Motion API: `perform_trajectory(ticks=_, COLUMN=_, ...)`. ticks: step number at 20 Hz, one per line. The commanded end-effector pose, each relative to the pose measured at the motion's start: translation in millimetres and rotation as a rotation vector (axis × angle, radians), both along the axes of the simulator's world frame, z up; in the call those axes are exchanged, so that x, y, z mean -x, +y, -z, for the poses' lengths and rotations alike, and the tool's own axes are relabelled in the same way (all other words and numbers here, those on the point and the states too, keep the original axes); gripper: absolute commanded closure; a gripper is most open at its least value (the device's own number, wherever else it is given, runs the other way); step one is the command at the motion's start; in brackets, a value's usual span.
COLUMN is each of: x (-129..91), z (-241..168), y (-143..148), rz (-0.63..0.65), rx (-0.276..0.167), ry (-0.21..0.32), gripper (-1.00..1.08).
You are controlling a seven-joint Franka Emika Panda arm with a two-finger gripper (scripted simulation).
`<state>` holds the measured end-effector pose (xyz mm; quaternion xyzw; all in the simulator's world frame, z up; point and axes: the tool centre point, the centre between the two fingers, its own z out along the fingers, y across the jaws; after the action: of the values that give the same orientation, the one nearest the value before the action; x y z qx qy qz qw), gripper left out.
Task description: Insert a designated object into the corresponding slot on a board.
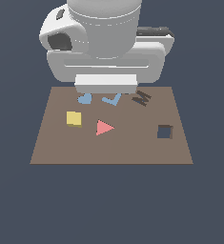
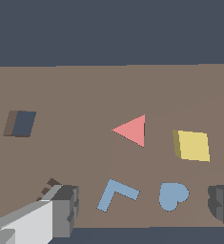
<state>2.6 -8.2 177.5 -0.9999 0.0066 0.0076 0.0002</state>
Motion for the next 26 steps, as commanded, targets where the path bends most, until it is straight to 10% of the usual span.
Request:
perform_trajectory(ticks=1, x=0, z=0, y=0, rz=0.000, rx=0.000, ry=0.000, gripper=-0.92)
perform_trajectory(ticks=26, x=19, z=33, y=-28, rz=-0.385, rx=-0.003, ry=-0.003, gripper=-0.92)
